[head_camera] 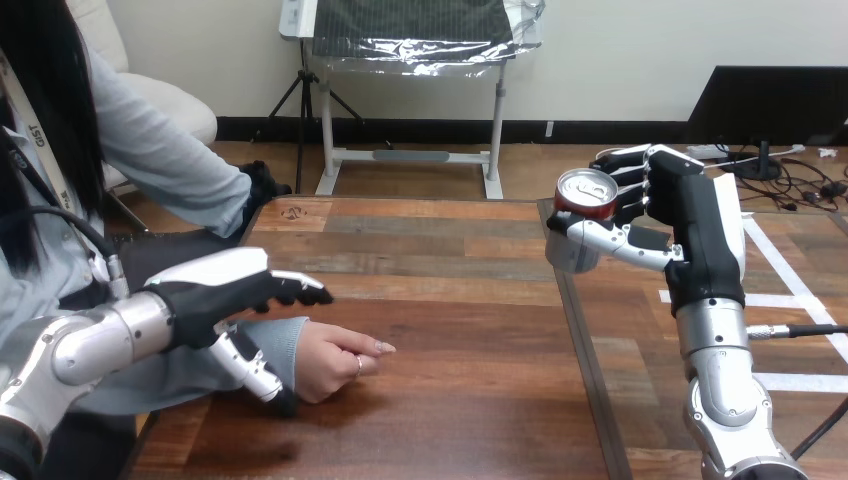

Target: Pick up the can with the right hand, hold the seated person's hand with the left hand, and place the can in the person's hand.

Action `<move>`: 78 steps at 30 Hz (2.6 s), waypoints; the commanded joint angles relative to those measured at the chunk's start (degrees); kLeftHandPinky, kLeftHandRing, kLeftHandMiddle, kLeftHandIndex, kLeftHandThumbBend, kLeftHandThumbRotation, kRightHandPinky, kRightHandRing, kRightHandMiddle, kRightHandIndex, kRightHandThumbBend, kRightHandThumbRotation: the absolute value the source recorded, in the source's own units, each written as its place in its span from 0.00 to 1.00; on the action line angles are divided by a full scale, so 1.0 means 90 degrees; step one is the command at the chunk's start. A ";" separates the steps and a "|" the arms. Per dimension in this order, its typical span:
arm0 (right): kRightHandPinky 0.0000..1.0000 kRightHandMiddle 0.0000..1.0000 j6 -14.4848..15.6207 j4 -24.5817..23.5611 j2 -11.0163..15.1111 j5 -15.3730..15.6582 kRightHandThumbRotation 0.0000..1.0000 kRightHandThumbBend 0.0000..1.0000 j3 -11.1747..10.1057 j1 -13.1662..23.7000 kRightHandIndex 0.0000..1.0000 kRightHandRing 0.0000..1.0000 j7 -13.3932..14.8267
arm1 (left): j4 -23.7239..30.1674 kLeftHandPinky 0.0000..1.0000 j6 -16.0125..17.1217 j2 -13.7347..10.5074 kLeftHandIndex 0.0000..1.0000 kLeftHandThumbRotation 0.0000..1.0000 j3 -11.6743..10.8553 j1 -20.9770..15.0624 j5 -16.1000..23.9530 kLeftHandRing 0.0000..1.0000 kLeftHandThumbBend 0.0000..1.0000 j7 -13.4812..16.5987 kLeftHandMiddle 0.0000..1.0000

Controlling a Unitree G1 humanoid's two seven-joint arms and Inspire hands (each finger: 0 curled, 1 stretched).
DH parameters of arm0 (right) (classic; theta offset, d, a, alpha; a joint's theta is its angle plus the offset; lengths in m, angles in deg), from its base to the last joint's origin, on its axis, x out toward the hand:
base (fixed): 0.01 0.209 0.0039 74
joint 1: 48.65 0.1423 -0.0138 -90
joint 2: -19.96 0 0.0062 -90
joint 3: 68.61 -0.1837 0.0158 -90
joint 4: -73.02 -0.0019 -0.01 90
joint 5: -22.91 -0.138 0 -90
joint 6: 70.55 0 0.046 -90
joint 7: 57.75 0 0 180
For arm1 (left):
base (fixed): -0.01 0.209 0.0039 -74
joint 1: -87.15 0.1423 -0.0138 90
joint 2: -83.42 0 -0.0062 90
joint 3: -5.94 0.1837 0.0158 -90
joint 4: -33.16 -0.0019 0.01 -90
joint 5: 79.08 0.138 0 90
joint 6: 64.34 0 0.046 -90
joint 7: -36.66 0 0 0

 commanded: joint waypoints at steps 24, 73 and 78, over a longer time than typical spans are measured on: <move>0.32 0.45 -0.0213 -0.0498 0.0303 -0.0282 0.00 0.74 -0.0153 0.0260 0.49 0.38 -0.0109 | -0.0565 0.80 0.0236 -0.0319 0.85 0.23 0.0456 -0.0638 0.0557 0.86 1.00 0.0787 0.86; 0.31 0.44 -0.0129 -0.0774 0.0145 -0.0654 0.00 0.71 -0.0174 0.0019 0.48 0.37 -0.0615 | -0.1169 0.39 0.0263 0.0060 0.50 0.00 0.0790 -0.0513 0.0795 0.42 0.92 0.2315 0.47; 0.32 0.44 -0.0100 -0.0727 0.0123 -0.0574 0.00 0.71 -0.0126 -0.0003 0.48 0.37 -0.0557 | -0.1156 0.34 0.0350 0.0083 0.46 0.00 0.0762 -0.0491 0.0741 0.38 0.90 0.2379 0.43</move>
